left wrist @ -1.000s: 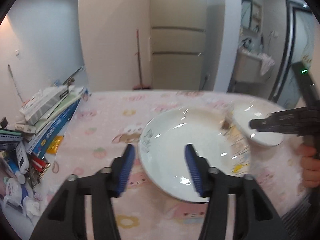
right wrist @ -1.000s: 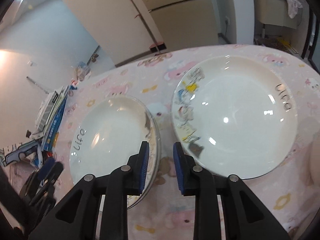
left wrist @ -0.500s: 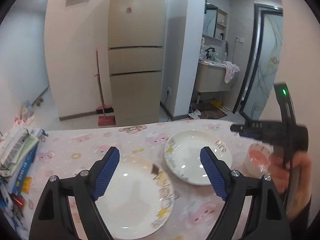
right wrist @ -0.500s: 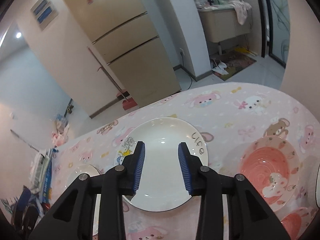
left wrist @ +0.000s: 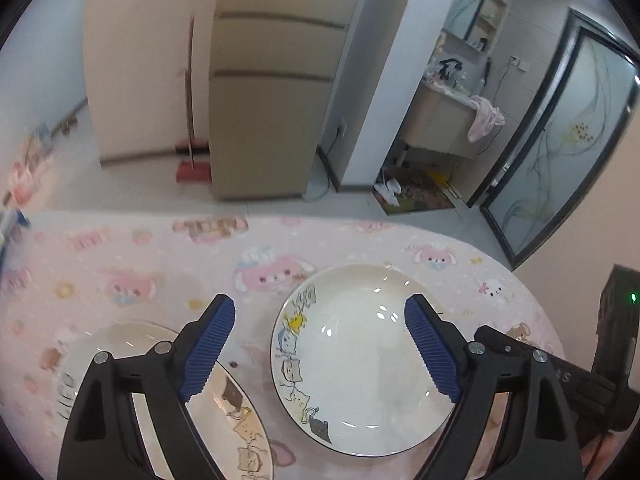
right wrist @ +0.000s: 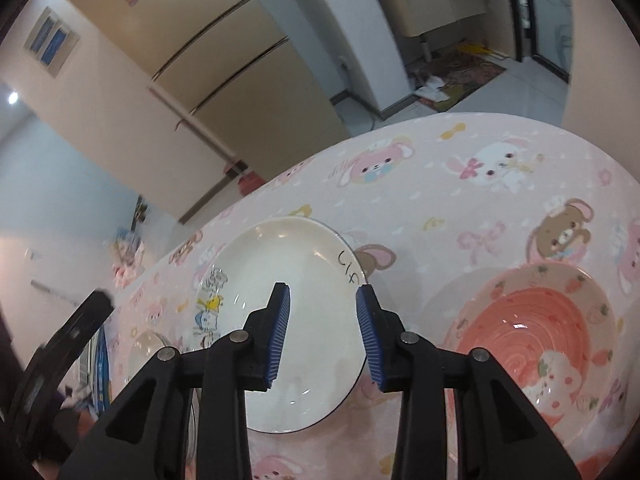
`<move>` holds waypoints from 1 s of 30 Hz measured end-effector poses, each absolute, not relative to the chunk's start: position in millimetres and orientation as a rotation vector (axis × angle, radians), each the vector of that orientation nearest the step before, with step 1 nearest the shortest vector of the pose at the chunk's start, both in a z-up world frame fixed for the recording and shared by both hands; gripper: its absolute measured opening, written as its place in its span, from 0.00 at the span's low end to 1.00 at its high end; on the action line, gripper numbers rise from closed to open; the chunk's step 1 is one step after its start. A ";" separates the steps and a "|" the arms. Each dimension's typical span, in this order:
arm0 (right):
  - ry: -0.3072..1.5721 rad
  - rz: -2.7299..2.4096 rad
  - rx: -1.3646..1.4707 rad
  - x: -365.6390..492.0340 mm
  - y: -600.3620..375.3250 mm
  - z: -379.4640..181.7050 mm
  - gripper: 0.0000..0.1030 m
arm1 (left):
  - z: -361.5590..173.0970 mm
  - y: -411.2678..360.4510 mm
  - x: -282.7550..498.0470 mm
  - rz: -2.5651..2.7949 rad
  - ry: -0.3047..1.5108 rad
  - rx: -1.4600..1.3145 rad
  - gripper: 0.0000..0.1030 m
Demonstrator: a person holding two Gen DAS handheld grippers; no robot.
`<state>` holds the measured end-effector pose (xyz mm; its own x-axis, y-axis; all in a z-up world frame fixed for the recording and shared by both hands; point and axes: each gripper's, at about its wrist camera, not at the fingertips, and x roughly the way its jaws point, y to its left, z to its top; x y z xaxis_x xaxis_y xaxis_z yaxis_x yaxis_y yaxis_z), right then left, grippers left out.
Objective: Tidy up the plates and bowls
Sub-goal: 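Move the right gripper to the cartoon-rimmed 'life' plate and close on its rim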
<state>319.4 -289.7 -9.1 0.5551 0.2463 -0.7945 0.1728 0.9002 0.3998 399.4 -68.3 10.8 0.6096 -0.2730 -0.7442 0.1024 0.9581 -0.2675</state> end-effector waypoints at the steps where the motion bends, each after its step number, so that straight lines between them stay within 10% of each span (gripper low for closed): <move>1: 0.999 0.053 0.462 321.1 -292.2 -12.6 0.34 | 1.7 -65.4 402.7 -0.230 0.917 -0.223 0.86; 20: 1.085 -0.071 0.250 332.3 -268.5 -35.0 0.32 | -56.1 -69.5 421.0 -0.311 0.997 -0.201 0.50; 30: 1.114 -0.117 0.220 335.2 -260.0 -40.7 0.32 | -74.2 -63.3 429.5 -0.272 1.032 -0.200 0.48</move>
<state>335.2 -260.0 -40.7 0.4382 0.0166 -0.8987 0.2026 0.9723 0.1168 429.5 -63.3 -74.2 0.4845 -0.3151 -0.8161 0.1279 0.9484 -0.2903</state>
